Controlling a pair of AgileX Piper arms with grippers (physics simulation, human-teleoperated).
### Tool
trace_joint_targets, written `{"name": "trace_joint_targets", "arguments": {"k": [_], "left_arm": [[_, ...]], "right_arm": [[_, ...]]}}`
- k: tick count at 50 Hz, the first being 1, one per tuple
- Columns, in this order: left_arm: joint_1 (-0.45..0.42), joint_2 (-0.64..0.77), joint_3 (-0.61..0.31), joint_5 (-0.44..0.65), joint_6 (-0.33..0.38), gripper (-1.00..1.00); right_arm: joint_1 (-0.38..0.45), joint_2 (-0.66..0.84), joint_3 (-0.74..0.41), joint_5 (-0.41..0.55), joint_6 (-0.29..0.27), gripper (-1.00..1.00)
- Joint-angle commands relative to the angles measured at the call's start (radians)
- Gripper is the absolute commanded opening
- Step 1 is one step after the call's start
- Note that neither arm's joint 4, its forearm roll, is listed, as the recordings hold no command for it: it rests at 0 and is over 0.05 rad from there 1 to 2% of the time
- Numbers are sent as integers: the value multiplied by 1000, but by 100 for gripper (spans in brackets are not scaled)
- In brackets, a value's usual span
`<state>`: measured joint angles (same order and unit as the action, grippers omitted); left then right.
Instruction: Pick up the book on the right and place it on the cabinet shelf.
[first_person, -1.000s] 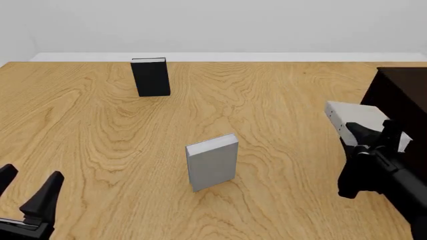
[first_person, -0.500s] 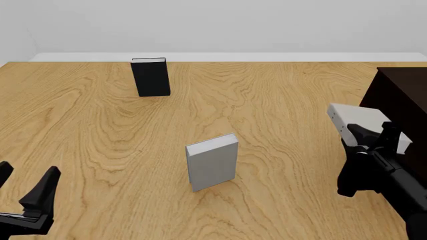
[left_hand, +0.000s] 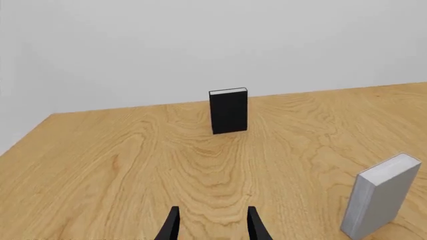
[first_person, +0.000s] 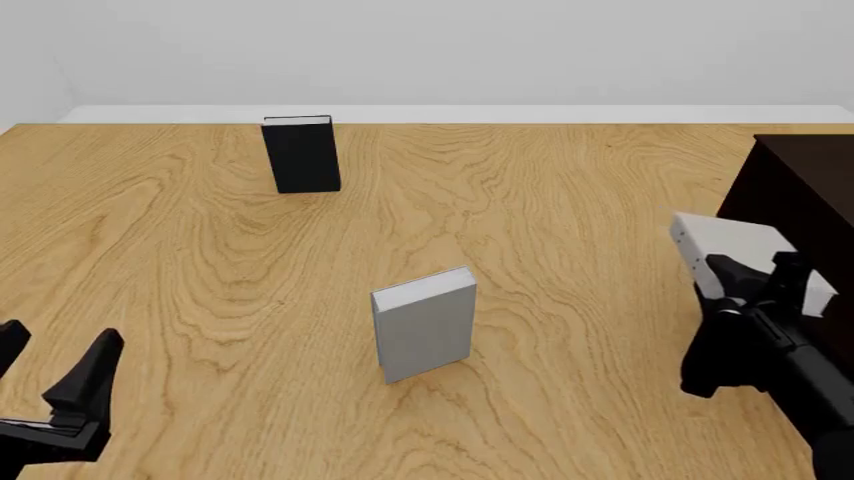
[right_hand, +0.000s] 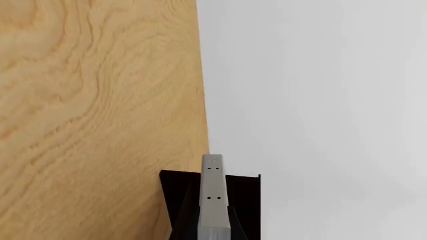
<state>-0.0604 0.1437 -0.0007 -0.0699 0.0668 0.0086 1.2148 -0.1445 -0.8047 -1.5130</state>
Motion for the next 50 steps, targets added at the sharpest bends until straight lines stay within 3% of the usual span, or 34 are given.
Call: {"name": "trace_joint_targets", "arguments": {"k": [1,8,50], "left_arm": [[11,30,0,-18,-7,100],[3,33,0,-18,-11,100],[-8,43,1,-21,-9,100]], "right_arm": [[-31,10,1,-43,7,-100],[-55,38,14,-91,-10,-100],[-132,144,40,-221,16,-100]]}}
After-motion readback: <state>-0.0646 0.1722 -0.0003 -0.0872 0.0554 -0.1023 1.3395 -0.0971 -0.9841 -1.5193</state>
